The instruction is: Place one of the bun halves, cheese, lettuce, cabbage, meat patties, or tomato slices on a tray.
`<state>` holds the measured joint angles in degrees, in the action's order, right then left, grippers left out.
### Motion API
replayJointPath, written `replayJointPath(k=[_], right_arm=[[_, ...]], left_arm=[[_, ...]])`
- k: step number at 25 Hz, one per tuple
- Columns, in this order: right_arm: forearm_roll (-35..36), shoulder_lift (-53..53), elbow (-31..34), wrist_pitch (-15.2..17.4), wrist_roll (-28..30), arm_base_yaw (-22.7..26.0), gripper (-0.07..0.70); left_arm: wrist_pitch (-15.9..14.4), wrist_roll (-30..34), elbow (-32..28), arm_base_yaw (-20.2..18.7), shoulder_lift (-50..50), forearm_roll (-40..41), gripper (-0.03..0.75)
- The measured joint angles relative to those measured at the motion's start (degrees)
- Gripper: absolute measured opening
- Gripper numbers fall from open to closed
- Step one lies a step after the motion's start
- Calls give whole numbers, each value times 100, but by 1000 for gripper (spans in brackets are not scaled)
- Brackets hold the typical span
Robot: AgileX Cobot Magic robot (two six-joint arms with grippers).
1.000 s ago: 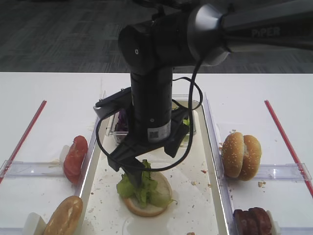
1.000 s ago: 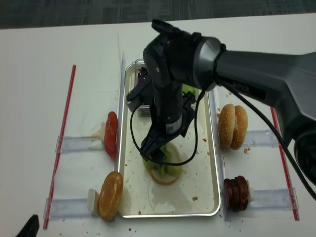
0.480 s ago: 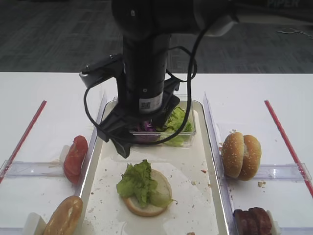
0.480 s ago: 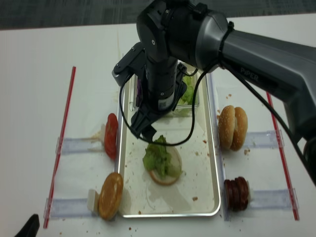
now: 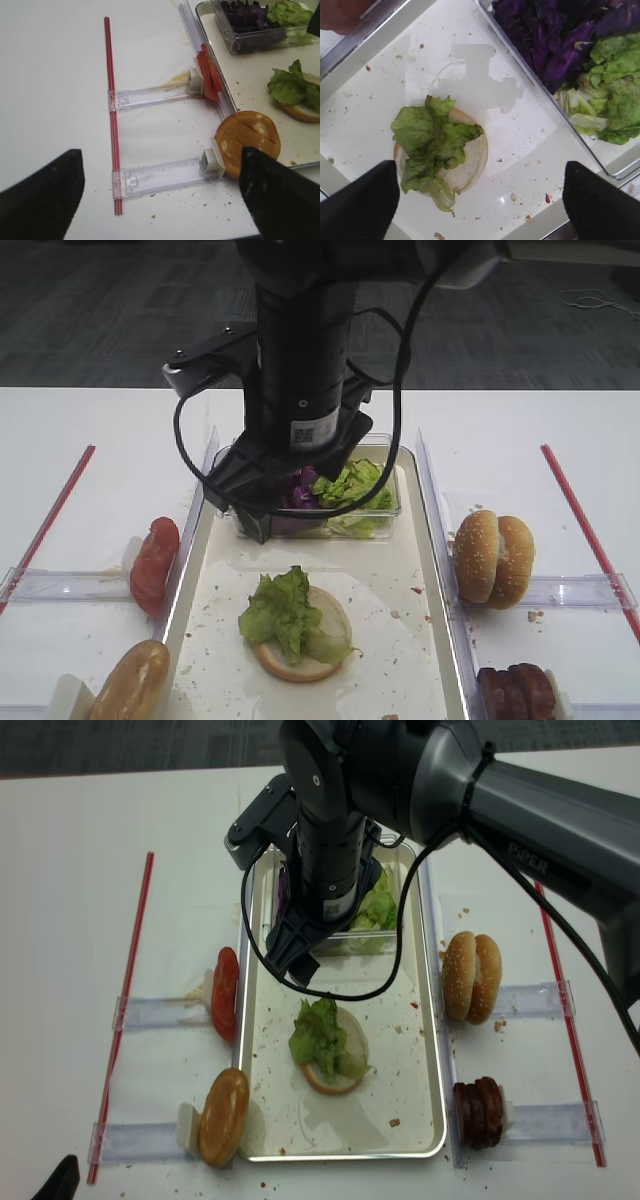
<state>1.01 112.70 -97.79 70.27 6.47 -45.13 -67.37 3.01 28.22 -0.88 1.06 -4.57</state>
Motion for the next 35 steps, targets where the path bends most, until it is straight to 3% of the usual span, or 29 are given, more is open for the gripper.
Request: replayJointPath(k=[6, 26, 35], right_arm=[[7, 0, 0, 10, 0, 465, 685], [-3, 0, 0, 10, 3, 3586, 685], [-3, 0, 0, 10, 3, 4334, 685]], left_arm=[[0, 0, 0, 0, 0, 0, 615], [0, 0, 0, 0, 0, 0, 615], [0, 0, 0, 0, 0, 0, 615]])
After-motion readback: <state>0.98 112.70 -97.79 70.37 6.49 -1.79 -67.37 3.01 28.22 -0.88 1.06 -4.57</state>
